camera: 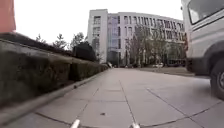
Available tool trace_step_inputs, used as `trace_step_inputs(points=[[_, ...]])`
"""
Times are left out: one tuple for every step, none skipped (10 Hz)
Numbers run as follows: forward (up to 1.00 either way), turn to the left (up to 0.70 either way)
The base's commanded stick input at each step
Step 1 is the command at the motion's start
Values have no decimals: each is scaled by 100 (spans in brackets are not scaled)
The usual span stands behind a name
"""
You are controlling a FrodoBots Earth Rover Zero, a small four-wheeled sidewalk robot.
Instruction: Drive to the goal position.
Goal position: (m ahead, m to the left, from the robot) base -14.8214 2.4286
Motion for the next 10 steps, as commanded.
trace_step_inputs(points=[[70, 0], [70, 0], [70, 0], [70, 0], [70, 0], [70, 0], [70, 0], [61, 0], [43, 0], [25, 0]])
